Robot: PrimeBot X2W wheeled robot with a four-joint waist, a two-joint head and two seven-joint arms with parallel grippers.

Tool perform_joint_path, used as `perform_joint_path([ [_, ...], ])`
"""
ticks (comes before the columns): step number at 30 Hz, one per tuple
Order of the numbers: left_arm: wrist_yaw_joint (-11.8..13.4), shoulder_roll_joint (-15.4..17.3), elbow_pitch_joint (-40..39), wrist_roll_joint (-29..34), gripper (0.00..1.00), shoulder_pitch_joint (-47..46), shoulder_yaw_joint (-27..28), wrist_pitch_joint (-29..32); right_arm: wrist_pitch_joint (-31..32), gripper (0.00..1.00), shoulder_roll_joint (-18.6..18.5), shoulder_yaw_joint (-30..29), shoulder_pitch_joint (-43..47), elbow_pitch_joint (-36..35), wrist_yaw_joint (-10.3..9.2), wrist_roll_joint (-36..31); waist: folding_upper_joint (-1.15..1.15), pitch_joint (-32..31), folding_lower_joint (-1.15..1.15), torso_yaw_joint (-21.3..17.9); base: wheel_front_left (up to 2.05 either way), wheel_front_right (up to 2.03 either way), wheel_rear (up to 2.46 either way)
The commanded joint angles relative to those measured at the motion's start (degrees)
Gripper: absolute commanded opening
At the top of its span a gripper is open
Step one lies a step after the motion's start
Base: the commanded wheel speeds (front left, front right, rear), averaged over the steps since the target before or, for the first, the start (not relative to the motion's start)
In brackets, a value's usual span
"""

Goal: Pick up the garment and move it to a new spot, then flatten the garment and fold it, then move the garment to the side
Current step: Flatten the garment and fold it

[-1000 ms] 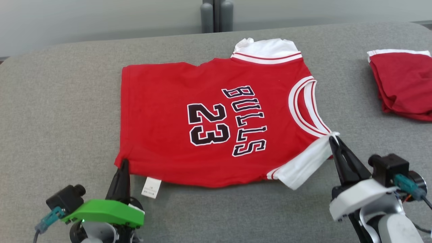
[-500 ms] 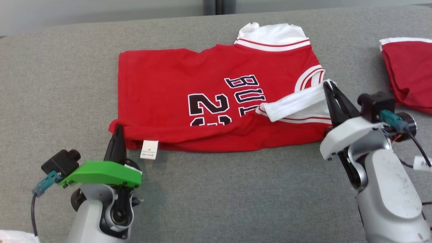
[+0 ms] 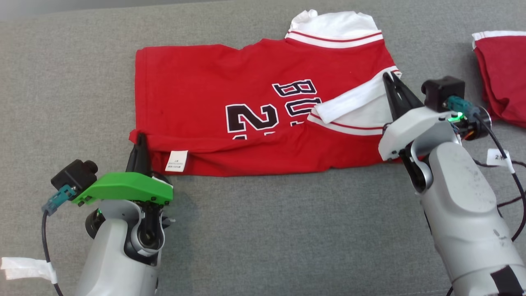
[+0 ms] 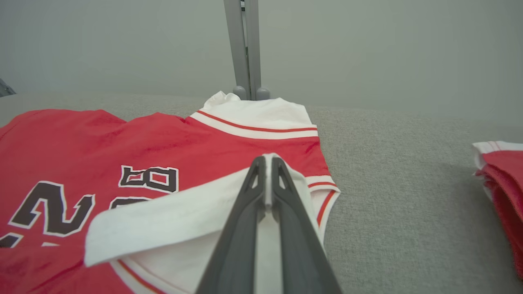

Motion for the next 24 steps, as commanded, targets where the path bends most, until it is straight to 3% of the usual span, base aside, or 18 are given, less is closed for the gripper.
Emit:
perform_joint_path([
  [1, 0.1, 0.2, 0.5, -0.1, 0.00, -1.3, 0.0, -0.4, -0.9, 0.00, -0.2, 0.2, -1.8, 1.7, -0.09, 0.1, 0.00, 0.4, 0.00, -0.1, 0.00, 0.00, 0.00],
  [8, 0.2, 0.1, 1.8, 0.1, 0.00, -3.0, -0.3, -0.9, -4.0, 0.00, -0.2, 0.5, -7.9, 10.7, -0.09, -1.5, 0.00, 1.2, 0.00, 0.4, 0.00, 0.00, 0.00],
  [9, 0.2, 0.1, 2.0, 0.0, 0.00, -3.1, -0.4, -1.0, -4.6, 0.05, -0.2, 0.4, -8.7, 11.9, -0.09, -1.8, 0.00, 1.2, 0.00, 0.5, 0.00, 0.00, 0.00],
  [10, 0.3, 0.1, 2.1, 0.1, 0.00, -3.3, -0.4, -1.1, -5.1, 0.42, -0.2, 0.5, -9.3, 13.0, -0.09, -1.9, 0.00, 1.2, 0.00, 0.6, 0.00, 0.00, 0.00],
  [11, 0.3, 0.1, 2.1, 0.1, 0.05, -3.3, -0.4, -1.2, -5.6, 1.00, -0.2, 0.6, -9.7, 13.8, -0.09, -1.7, 0.00, 1.2, 0.00, 0.6, 0.00, 0.00, 0.00],
  [12, 0.3, 0.1, 2.0, 0.3, 0.32, -3.3, -0.5, -1.5, -6.2, 1.00, -0.2, 0.7, -10.1, 14.7, -0.09, -1.4, 0.00, 1.2, 0.00, 0.7, 0.00, 0.00, 0.00],
  [13, 0.3, 0.2, 1.9, 0.5, 0.70, -3.2, -0.6, -1.6, -6.6, 1.00, -0.2, 0.7, -10.4, 15.3, -0.09, -1.2, 0.00, 1.1, 0.00, 0.7, 0.00, 0.00, 0.00],
  [14, 0.2, 0.3, 1.6, 0.8, 1.00, -2.9, -0.7, -2.0, -7.0, 1.00, -0.2, 1.0, -10.7, 16.0, -0.09, -1.0, 0.00, 1.0, 0.00, 0.8, 0.00, 0.00, 0.00],
  [24, 0.5, 3.4, -3.6, 3.2, 1.00, 5.0, -2.4, -1.5, -8.4, 1.00, -0.2, 0.6, -7.5, 13.9, -0.09, 0.5, 0.00, -1.4, 0.00, 0.1, 0.00, 0.00, 0.00],
])
